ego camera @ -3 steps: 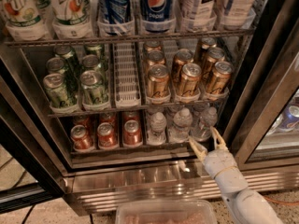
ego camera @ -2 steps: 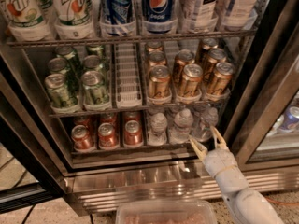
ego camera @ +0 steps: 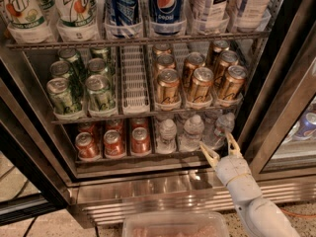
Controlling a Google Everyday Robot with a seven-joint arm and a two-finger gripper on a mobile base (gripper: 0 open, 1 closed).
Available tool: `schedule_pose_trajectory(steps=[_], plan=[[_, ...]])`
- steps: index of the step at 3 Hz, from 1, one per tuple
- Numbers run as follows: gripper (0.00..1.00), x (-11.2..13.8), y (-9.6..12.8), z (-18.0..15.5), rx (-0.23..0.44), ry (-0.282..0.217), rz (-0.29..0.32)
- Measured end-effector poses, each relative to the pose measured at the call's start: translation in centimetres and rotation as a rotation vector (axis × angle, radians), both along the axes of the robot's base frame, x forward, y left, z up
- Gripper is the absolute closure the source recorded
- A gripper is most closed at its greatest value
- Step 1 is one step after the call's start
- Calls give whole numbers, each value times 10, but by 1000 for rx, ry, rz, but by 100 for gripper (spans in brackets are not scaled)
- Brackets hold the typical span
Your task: Pick water bottle from bottom shelf of fridge
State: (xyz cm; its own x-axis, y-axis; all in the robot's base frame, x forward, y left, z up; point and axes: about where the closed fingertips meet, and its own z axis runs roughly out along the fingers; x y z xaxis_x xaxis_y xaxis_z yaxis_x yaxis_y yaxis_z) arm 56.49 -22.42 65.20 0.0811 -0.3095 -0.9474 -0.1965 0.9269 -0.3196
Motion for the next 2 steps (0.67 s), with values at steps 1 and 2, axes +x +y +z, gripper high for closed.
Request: schedule_pose_trajectory(steps=[1,2], plan=[[40,0,0,0,0,0,0],[44,-6,3,-2,-24,-7,17]])
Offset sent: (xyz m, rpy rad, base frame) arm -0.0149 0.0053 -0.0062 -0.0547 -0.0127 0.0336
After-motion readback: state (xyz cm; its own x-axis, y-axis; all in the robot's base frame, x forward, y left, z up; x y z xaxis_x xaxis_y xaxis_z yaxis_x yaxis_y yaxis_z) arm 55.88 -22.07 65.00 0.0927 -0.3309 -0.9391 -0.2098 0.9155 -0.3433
